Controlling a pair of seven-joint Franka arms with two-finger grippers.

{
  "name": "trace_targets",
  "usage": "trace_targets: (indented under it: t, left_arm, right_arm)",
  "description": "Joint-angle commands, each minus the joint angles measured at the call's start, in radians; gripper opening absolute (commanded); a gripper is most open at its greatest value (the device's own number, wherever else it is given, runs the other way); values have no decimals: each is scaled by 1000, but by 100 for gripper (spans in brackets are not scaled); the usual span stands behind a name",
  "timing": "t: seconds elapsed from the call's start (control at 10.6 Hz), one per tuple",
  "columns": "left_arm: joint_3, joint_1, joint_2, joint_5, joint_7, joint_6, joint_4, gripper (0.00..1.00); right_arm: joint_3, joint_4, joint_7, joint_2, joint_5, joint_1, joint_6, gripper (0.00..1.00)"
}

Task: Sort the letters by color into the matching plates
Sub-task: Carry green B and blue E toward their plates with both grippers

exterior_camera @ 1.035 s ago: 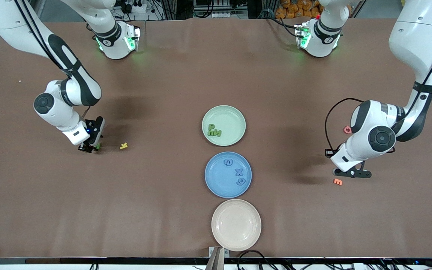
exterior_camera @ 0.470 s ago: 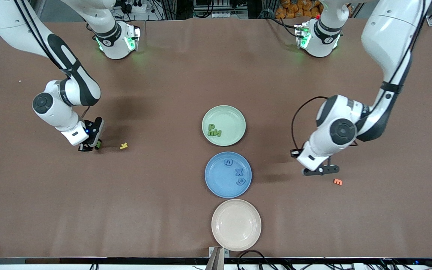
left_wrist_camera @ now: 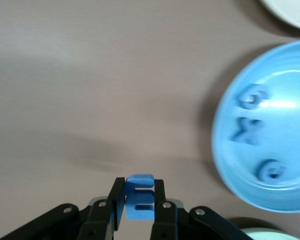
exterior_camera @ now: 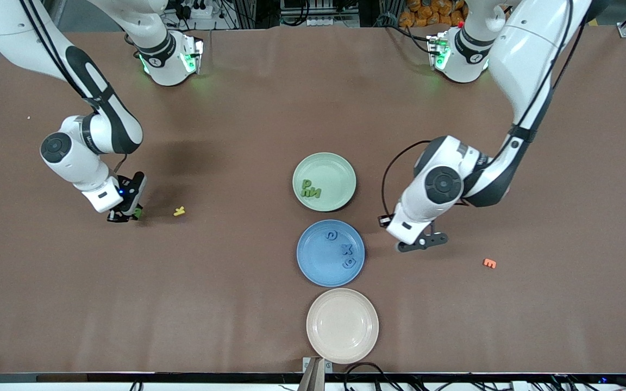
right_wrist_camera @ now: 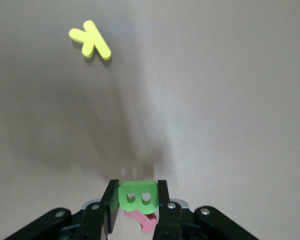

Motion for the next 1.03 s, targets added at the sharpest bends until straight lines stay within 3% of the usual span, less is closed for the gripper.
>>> trace_targets:
  t: [0.0, 0.28, 0.47, 0.56, 0.66, 0.94]
  left_arm:
    - [11, -81, 63, -79, -53, 81, 99, 0]
    - [29, -163, 88, -87, -172, 230, 114, 0]
    - [72, -218, 95, -87, -215, 257, 134, 0]
    - [92, -235, 95, -89, -228, 258, 139, 25]
    - [98, -236, 94, -73, -216, 258, 140, 99]
    - [120, -235, 83, -47, -217, 260, 140, 100]
  right_arm:
    - [15, -4, 101, -104, 0, -12, -129, 0]
    - [26, 7, 232, -169, 3, 7, -241, 0]
    - [81, 8, 409, -206, 5, 13, -294, 0]
    - [110, 20, 491, -212, 5, 13, -324, 0]
    - [126, 28, 554, -212, 5, 18, -338, 0]
    - [175, 43, 796, -212, 5, 65, -349, 0]
